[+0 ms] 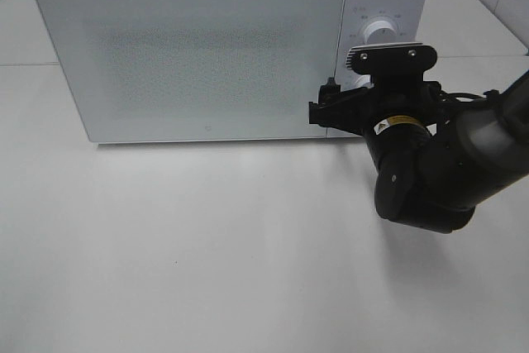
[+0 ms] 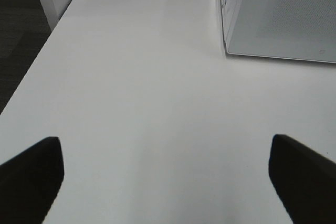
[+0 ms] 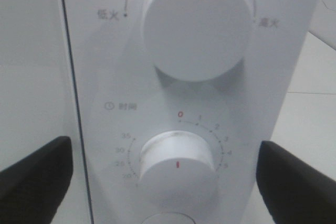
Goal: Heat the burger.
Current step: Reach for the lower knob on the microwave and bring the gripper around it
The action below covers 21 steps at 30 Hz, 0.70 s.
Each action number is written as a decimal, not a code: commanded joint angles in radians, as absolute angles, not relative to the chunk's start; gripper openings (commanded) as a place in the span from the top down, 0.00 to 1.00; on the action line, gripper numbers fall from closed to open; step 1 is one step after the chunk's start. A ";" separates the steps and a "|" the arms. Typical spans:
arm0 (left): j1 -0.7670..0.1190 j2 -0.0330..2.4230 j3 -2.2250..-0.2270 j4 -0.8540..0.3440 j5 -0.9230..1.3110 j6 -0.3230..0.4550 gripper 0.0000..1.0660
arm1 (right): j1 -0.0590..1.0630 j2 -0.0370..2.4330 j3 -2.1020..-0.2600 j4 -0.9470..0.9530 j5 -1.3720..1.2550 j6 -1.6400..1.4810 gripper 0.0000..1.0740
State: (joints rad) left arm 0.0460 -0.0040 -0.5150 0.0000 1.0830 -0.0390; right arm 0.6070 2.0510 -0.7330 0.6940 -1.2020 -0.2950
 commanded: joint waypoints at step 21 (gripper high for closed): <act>0.048 -0.018 -0.515 0.000 1.067 -0.040 0.08 | 0.590 2.087 -0.776 0.670 -1.269 -0.326 0.45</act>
